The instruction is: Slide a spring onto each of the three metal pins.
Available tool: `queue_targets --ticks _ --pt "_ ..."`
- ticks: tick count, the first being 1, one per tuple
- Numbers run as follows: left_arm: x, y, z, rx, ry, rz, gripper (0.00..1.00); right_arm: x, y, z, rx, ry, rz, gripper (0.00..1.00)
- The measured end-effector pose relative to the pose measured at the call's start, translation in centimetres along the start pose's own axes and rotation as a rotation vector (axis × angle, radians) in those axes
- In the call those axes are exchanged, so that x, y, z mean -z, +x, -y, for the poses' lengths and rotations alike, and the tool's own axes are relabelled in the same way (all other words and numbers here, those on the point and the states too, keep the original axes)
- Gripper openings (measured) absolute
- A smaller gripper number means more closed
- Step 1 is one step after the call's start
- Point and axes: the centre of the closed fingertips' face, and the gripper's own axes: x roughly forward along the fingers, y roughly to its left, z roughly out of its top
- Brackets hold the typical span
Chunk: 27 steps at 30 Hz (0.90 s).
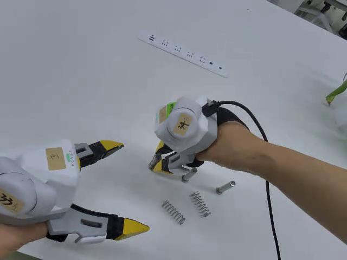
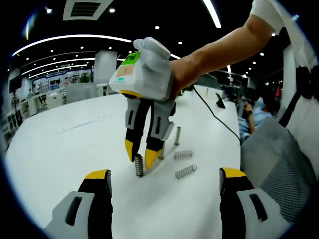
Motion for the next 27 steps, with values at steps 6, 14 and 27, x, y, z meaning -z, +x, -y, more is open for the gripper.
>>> queue_targets --ticks 6,14,27 --pt "-0.1 0.0 0.3 0.01 0.015 -0.011 0.9 -0.3 -1.3 -0.1 0.023 0.015 0.032 0.24" --pt "0.1 -0.2 0.5 0.02 0.039 -0.026 0.9 -0.1 -3.4 -0.7 0.06 0.045 0.084 0.32" --pt "0.4 -0.3 1.2 0.054 0.091 -0.076 0.87 2.1 -7.6 -2.1 0.145 0.147 0.187 0.45"
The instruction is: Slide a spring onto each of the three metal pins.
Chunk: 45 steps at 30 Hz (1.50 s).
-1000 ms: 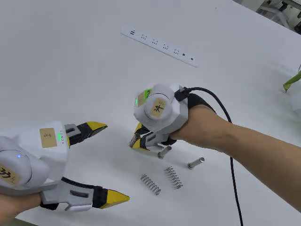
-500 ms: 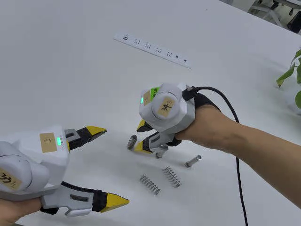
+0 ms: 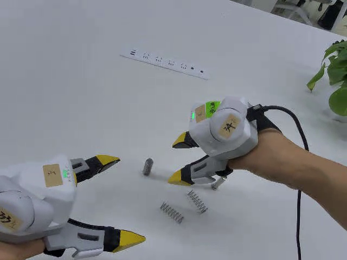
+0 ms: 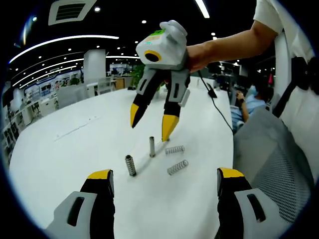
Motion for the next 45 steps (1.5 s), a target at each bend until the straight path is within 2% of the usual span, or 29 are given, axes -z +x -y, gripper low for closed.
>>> queue_targets --ticks 4,10,18,23,32,38,42,43,45 --pt "0.1 0.1 0.2 0.008 0.026 -0.025 0.85 0.7 -1.6 -0.6 0.023 0.06 0.051 0.48" --pt "0.0 0.3 0.5 0.03 0.064 -0.057 0.81 2.7 -3.6 -1.1 0.064 0.125 0.097 0.53" --pt "0.4 1.3 0.9 0.081 0.134 -0.13 0.71 5.2 -5.8 -2.5 0.105 0.222 0.184 0.63" --pt "0.8 2.0 1.1 0.114 0.176 -0.176 0.64 6.7 -6.4 -3.7 0.109 0.251 0.207 0.69" --pt "1.3 3.9 1.2 0.165 0.238 -0.25 0.52 9.0 -6.9 -5.1 0.12 0.315 0.249 0.74" --pt "2.2 5.8 1.8 0.212 0.303 -0.317 0.4 10.1 -7.2 -5.7 0.124 0.338 0.282 0.76" --pt "2.8 7.0 2.0 0.239 0.333 -0.345 0.35 10.9 -7.3 -6.0 0.122 0.347 0.292 0.79" --pt "3.3 7.3 1.8 0.242 0.356 -0.371 0.34 11.1 -7.3 -6.0 0.124 0.354 0.297 0.79" --pt "3.4 7.8 1.9 0.249 0.365 -0.378 0.3 11.4 -7.4 -5.9 0.128 0.365 0.296 0.79"
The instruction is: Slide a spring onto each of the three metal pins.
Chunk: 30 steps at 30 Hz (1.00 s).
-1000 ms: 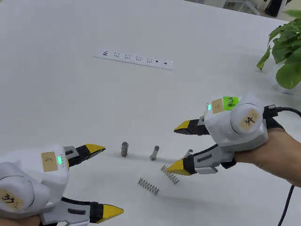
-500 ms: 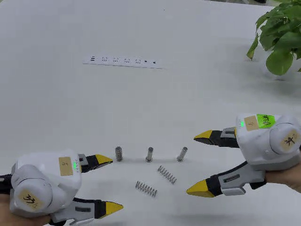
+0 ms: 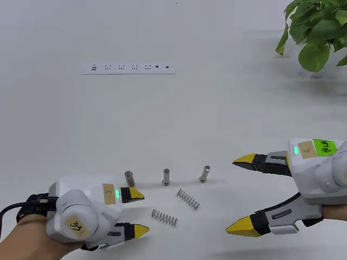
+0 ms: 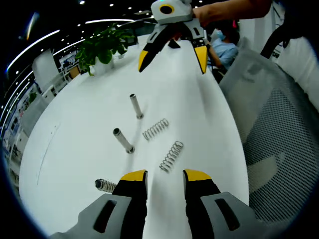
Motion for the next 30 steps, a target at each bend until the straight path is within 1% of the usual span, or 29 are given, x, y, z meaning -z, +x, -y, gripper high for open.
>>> queue_targets --ticks 2,3,4,7,10,12,15,19,22,23,26,30 --pt "-0.1 0.6 0.1 0.013 0.021 -0.01 0.28 0.2 -0.2 0.1 0.006 0.008 0.006 0.79" --pt "0.2 0.9 0.0 0.016 0.042 -0.034 0.27 0.4 -0.2 0.2 0.009 0.013 0.008 0.79" --pt "0.4 1.1 0.0 0.018 0.054 -0.047 0.26 0.5 -0.3 0.1 0.01 0.015 0.01 0.79" --pt "0.1 1.7 0.1 0.032 0.058 -0.042 0.24 0.6 -0.3 0.0 0.014 0.028 0.016 0.79" --pt "0.0 2.2 0.2 0.042 0.081 -0.048 0.23 0.9 -0.3 -0.1 0.015 0.038 0.025 0.79" --pt "-0.1 2.4 0.4 0.052 0.102 -0.059 0.22 1.1 -0.3 -0.3 0.014 0.043 0.026 0.79" --pt "0.1 2.8 0.5 0.06 0.125 -0.078 0.21 1.5 -0.4 -0.4 0.013 0.049 0.025 0.79" --pt "0.1 3.0 0.5 0.066 0.131 -0.084 0.2 1.7 -0.7 -0.1 0.024 0.056 0.027 0.79" --pt "0.3 3.1 0.5 0.069 0.135 -0.101 0.15 1.7 -0.8 0.1 0.032 0.057 0.028 0.79" --pt "0.5 3.1 0.4 0.068 0.144 -0.113 0.14 1.8 -0.8 0.1 0.034 0.057 0.026 0.78" --pt "0.6 3.0 0.6 0.073 0.139 -0.116 0.13 1.7 -0.8 -0.1 0.034 0.057 0.029 0.78" --pt "0.8 2.9 0.5 0.066 0.131 -0.119 0.12 1.7 -0.6 -0.4 0.033 0.06 0.029 0.78"
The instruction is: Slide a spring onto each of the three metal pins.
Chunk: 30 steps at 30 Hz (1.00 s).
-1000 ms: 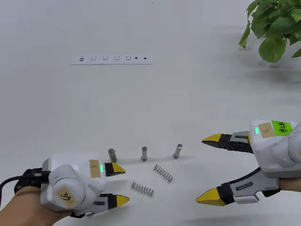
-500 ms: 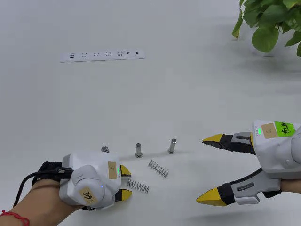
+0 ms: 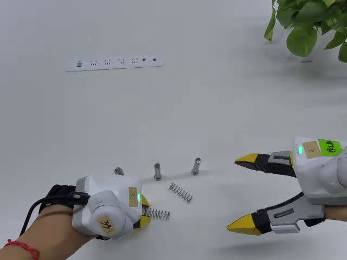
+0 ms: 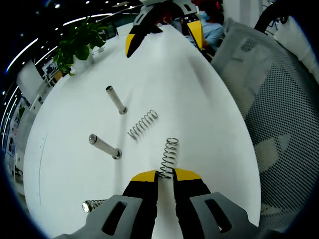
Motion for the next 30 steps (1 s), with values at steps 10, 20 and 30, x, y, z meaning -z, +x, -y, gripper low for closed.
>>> queue_targets --ticks 10,20,30 --pt "0.5 -0.1 0.3 -0.013 -0.053 0.006 0.11 0.1 -0.1 -0.1 0.004 0.009 0.002 0.78" --pt "0.3 -0.3 1.2 -0.016 -0.115 0.039 0.11 -0.3 0.1 -0.7 0.0 0.005 0.004 0.77" --pt "-0.3 -1.0 1.7 -0.038 -0.182 0.086 0.11 -0.9 0.2 -1.4 -0.003 -0.002 0.004 0.76"
